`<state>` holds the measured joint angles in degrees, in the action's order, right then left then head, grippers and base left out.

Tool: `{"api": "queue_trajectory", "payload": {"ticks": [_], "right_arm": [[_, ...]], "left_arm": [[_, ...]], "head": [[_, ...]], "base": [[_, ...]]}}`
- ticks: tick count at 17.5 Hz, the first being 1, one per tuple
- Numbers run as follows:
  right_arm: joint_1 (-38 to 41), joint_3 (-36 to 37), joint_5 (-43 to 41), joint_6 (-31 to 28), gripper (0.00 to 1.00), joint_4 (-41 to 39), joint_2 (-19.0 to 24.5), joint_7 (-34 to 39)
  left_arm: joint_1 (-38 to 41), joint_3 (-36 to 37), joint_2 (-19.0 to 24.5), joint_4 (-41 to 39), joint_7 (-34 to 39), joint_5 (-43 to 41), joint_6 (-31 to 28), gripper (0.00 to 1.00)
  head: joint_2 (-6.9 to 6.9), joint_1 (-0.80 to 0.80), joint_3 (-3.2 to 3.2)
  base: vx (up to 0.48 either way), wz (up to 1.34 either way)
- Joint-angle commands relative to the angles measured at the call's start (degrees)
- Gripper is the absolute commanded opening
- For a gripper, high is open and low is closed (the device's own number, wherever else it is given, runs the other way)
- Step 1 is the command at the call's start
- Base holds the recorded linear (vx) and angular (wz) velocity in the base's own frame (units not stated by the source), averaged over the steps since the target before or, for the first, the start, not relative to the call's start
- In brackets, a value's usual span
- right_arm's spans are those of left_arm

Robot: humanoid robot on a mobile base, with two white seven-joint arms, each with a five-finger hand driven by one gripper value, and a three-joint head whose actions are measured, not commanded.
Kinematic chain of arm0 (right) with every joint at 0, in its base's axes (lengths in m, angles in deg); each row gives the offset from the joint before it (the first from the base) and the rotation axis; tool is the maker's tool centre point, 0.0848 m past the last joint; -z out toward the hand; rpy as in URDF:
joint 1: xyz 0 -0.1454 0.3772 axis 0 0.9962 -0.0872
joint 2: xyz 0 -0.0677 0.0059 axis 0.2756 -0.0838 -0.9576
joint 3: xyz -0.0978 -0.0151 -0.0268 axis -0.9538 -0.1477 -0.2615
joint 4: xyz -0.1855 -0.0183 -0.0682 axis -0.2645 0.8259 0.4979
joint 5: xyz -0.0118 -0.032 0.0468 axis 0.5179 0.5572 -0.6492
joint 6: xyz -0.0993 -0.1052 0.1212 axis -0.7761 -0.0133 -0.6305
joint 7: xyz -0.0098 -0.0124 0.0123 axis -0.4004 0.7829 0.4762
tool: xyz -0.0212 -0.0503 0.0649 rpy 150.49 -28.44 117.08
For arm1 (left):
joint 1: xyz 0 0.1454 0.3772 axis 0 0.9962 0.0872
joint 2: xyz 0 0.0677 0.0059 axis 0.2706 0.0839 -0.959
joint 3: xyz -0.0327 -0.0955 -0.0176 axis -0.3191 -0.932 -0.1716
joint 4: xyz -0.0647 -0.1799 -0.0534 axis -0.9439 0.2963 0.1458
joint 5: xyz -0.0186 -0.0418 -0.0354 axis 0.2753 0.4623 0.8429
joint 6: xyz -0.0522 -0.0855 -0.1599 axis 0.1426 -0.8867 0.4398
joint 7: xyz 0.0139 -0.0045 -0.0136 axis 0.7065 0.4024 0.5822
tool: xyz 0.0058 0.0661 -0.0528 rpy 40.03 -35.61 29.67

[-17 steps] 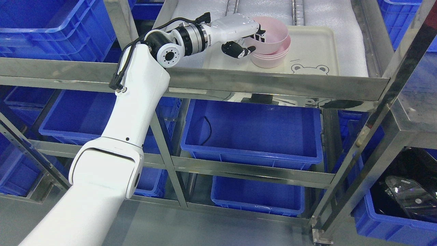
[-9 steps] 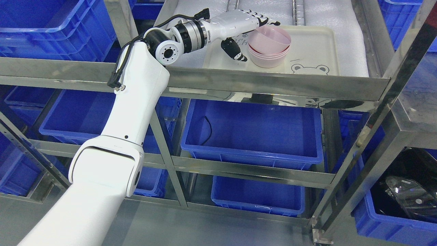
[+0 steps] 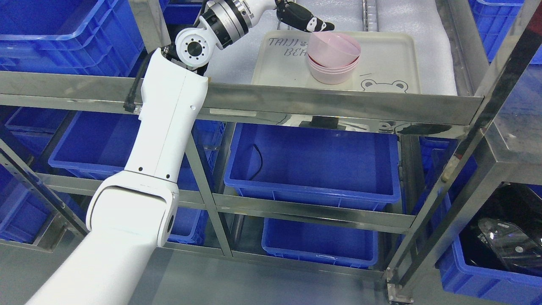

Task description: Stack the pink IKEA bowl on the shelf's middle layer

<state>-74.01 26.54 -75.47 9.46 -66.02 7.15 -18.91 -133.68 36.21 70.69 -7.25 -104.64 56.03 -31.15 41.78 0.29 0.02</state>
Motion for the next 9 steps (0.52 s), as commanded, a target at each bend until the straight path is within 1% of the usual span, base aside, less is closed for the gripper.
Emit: {"api": "queue_trajectory", "payload": {"ticks": [1,2,3,5,6,7,9], "right_arm": [[0.9,0.0,0.0,0.0,1.00,-1.0,-1.0,0.0],[0.9,0.0,0.0,0.0,1.00,-1.0,-1.0,0.0],[0.9,0.0,0.0,0.0,1.00,-1.0,-1.0,0.0],[0.9,0.0,0.0,0.0,1.00,-1.0,-1.0,0.0],[0.9,0.0,0.0,0.0,1.00,-1.0,-1.0,0.0],[0.9,0.0,0.0,0.0,1.00,-1.0,-1.0,0.0],[0.9,0.0,0.0,0.0,1.00,-1.0,-1.0,0.0]], "left_arm": [[13.2,12.4,1.0,-20.7,6.1,13.6,-1.0,0.93],[16.4,16.9,1.0,-23.9,12.0,13.5,-0.9,0.94],[18.8,19.8,1.0,-25.2,13.9,13.4,-0.7,0.94],[23.9,23.7,1.0,-27.9,14.1,11.3,0.3,0.94],[26.8,24.7,1.0,-27.9,14.1,9.1,1.9,0.94],[30.6,24.9,1.0,-27.7,14.0,6.5,4.3,0.94],[37.5,24.7,1.0,-27.5,13.9,4.3,7.6,0.94]], "head": [[0.00,0.00,0.00],[0.00,0.00,0.00],[0.00,0.00,0.00],[0.00,0.00,0.00],[0.00,0.00,0.00],[0.00,0.00,0.00],[0.00,0.00,0.00]], "base": [[0.000,0.00],[0.000,0.00],[0.000,0.00],[0.000,0.00],[0.000,0.00],[0.000,0.00],[0.000,0.00]]}}
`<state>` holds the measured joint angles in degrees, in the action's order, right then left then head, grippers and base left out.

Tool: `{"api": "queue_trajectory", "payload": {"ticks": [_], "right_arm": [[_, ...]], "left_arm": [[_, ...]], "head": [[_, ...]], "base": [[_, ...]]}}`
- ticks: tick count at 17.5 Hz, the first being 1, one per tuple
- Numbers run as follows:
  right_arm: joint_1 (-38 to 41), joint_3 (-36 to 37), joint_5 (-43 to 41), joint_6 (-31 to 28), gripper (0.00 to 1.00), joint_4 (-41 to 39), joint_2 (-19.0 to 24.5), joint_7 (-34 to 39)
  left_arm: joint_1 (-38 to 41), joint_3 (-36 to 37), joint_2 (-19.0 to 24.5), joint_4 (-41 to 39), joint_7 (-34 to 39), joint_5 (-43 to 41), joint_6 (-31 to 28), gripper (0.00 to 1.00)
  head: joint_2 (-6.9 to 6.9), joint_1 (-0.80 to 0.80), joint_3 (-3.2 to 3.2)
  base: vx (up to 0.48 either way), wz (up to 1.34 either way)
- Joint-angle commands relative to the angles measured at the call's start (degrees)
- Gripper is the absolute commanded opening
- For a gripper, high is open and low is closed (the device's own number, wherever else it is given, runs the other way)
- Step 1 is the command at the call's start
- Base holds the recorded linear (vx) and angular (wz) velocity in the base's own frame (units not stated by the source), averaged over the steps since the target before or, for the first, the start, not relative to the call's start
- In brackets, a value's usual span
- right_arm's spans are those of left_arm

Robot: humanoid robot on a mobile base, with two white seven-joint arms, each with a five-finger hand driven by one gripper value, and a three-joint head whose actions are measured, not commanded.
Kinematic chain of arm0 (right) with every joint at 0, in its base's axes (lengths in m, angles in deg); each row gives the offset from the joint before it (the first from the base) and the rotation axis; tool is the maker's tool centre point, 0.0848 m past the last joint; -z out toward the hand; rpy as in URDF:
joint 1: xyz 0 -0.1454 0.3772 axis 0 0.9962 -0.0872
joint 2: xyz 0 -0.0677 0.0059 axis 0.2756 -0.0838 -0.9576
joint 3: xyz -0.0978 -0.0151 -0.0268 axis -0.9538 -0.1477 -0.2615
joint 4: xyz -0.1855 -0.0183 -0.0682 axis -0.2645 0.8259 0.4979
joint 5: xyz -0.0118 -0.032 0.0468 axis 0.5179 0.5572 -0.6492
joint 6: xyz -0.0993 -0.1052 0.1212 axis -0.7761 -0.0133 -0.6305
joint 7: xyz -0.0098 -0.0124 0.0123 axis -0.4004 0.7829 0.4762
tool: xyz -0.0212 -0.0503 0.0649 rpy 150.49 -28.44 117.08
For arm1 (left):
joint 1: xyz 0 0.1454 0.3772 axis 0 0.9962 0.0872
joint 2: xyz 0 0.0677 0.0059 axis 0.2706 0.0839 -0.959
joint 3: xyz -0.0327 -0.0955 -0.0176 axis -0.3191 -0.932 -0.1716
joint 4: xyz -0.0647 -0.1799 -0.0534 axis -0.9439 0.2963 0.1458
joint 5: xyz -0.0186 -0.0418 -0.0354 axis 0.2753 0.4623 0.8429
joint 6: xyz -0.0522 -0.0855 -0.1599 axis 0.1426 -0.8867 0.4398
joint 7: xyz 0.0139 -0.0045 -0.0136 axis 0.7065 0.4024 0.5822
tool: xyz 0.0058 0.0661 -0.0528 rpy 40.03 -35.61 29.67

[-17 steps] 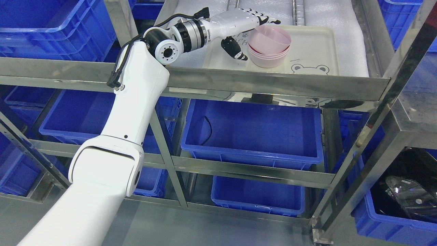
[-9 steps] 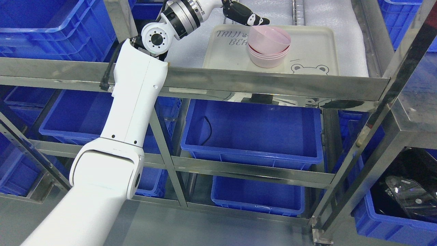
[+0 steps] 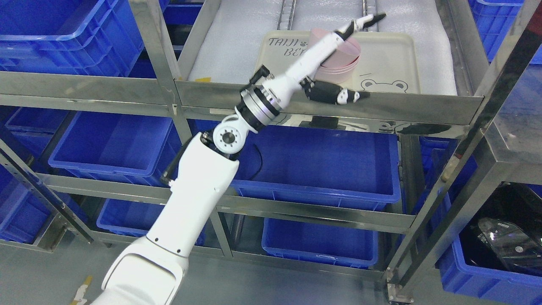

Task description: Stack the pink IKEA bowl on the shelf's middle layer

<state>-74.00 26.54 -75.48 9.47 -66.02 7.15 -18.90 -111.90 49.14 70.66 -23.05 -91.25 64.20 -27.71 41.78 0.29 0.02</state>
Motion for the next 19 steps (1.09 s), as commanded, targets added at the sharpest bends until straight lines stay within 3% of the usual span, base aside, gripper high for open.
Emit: {"api": "queue_trajectory", "payload": {"ticks": [1,7,11,13,16,19], "right_arm": [[0.9,0.0,0.0,0.0,1.00,-1.0,-1.0,0.0],[0.9,0.0,0.0,0.0,1.00,-1.0,-1.0,0.0],[0.9,0.0,0.0,0.0,1.00,-1.0,-1.0,0.0],[0.9,0.0,0.0,0.0,1.00,-1.0,-1.0,0.0],[0.9,0.0,0.0,0.0,1.00,-1.0,-1.0,0.0],[0.9,0.0,0.0,0.0,1.00,-1.0,-1.0,0.0]], "left_arm": [[18.8,11.3,1.0,-11.2,0.2,-4.0,5.4,0.94],[35.1,-2.0,1.0,-7.9,0.9,-3.9,6.4,0.96],[35.8,-11.3,1.0,-1.7,8.2,-1.7,4.2,0.98],[35.8,-14.5,1.0,-0.8,12.9,3.3,-2.5,0.98],[35.2,-16.9,1.0,-0.8,13.5,6.0,-7.1,0.99],[35.1,-18.5,1.0,-0.8,13.5,6.0,-7.2,0.99]], "head": [[0.00,0.00,0.00],[0.00,0.00,0.00],[0.00,0.00,0.00],[0.00,0.00,0.00],[0.00,0.00,0.00],[0.00,0.00,0.00]], "base": [[0.000,0.00],[0.000,0.00],[0.000,0.00],[0.000,0.00],[0.000,0.00],[0.000,0.00]]}}
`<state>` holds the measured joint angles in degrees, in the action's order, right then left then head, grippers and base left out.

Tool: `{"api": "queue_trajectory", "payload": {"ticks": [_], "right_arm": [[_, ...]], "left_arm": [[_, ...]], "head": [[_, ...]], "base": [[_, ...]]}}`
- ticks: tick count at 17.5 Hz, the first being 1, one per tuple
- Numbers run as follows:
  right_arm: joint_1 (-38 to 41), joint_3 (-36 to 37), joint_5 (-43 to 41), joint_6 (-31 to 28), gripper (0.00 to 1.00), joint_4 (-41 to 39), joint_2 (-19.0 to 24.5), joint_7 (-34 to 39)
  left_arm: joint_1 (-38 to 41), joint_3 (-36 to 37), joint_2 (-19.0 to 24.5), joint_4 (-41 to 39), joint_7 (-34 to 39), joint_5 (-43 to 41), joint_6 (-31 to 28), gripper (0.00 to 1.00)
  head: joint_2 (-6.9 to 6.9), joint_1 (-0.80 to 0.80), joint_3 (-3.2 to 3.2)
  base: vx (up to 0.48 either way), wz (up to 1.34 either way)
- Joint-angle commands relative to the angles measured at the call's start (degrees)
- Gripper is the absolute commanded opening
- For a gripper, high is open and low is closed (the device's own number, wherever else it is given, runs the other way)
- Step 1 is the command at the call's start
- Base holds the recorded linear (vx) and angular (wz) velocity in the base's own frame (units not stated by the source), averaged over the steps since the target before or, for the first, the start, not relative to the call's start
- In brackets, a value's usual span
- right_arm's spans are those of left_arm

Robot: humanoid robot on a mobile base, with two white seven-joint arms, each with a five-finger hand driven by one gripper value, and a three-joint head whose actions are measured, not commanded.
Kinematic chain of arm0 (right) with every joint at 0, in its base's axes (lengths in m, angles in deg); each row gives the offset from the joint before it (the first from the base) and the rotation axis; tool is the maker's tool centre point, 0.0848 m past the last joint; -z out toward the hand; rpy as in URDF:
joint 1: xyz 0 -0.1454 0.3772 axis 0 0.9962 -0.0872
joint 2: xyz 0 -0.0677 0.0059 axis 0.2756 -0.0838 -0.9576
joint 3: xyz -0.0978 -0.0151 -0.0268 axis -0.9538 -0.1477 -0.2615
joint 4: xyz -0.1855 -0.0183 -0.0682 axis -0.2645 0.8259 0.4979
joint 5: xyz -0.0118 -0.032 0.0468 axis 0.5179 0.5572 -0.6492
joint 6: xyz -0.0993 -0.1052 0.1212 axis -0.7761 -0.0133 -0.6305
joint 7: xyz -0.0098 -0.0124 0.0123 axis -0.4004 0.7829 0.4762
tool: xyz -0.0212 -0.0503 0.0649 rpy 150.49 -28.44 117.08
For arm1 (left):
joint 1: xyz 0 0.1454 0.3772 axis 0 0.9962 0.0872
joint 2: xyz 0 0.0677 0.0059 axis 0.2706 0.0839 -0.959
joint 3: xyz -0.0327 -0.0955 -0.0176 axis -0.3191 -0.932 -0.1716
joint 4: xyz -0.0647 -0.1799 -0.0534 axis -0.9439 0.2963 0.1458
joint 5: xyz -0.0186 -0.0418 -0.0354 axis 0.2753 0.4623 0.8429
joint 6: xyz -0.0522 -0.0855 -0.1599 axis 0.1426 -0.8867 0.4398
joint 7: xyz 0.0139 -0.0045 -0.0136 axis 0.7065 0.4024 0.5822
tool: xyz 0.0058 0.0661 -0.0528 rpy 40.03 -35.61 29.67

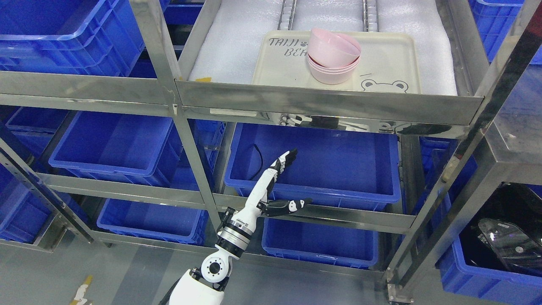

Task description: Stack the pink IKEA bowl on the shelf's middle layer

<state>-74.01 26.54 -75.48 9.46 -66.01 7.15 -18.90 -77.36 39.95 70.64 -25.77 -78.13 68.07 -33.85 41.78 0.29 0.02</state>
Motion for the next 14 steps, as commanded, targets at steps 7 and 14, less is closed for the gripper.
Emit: {"api": "queue_trajectory", "payload": {"ticks": [7,14], "right_arm": [[0.9,0.0,0.0,0.0,1.00,-1.0,-1.0,0.0],[0.9,0.0,0.0,0.0,1.00,-1.0,-1.0,0.0]], "left_arm": [[0.6,-11.1,1.0,1.7,0.3,2.7,-0.7,1.00],[0.8,-11.2,1.0,1.4,0.2,2.9,-0.7,1.00]], "head": [[0.00,0.00,0.00],[0.00,0.00,0.00]], "base": [[0.000,0.00],[0.000,0.00]]}}
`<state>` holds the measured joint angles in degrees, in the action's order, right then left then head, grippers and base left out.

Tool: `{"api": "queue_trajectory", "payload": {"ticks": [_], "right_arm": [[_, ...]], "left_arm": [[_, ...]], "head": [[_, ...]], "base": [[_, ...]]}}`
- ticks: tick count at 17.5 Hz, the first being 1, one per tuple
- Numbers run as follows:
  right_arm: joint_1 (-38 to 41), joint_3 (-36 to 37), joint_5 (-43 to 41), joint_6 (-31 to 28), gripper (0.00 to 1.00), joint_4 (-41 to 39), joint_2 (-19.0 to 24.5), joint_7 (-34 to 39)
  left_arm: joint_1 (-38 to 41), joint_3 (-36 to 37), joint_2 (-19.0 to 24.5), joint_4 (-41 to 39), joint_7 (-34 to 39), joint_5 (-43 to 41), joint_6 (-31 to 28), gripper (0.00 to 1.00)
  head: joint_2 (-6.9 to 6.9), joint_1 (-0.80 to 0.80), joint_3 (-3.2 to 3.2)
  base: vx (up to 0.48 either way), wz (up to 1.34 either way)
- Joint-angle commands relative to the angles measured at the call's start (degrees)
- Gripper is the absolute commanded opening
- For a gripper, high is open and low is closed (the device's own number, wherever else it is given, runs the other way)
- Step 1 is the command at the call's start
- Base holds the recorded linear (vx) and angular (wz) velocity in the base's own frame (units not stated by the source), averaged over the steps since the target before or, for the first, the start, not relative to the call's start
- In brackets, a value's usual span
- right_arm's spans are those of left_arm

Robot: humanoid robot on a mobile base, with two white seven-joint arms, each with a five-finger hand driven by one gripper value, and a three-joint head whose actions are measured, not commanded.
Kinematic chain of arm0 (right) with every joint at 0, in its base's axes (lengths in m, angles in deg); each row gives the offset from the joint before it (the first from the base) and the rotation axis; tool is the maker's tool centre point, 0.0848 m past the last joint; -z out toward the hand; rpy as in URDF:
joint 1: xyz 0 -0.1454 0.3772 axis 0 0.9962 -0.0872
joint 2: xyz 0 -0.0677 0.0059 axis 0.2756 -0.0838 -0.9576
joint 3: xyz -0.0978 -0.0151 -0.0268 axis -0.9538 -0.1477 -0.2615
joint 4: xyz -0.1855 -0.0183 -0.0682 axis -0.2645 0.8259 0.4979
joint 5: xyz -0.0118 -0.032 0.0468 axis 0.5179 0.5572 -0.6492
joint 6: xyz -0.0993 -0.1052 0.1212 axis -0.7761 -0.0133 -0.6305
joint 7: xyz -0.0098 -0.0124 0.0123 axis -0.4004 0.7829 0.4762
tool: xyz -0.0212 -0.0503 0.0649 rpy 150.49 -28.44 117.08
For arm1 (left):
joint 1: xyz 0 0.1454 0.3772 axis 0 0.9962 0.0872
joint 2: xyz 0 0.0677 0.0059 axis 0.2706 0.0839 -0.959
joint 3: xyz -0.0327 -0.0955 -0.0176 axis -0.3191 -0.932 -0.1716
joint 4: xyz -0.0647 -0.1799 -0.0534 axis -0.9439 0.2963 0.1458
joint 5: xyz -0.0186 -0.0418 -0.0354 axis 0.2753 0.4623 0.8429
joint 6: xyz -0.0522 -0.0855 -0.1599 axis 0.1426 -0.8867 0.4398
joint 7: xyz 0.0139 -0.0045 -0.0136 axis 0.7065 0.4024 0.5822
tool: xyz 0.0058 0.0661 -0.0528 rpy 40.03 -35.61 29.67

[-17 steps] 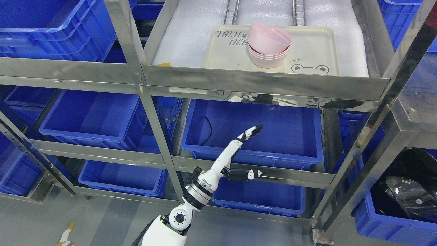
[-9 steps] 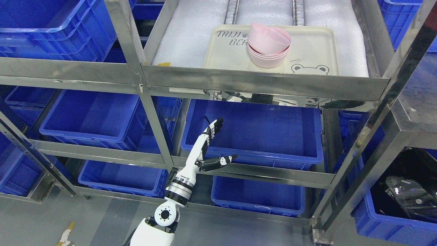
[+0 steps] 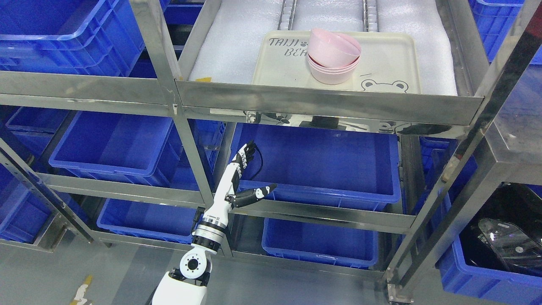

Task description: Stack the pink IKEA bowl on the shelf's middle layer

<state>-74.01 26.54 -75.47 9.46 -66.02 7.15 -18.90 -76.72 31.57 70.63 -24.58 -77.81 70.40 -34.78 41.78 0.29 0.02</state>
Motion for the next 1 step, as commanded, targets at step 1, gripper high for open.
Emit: {"api": "queue_trajectory", "payload": {"ticks": [1], "right_arm": [[0.9,0.0,0.0,0.0,1.00,-1.0,-1.0,0.0]], "left_arm": [[0.1,-2.8,1.0,0.2,-0.1,0.6,0.2,1.00]], "head": [[0.00,0.00,0.00]], "base": [[0.000,0.00]]}}
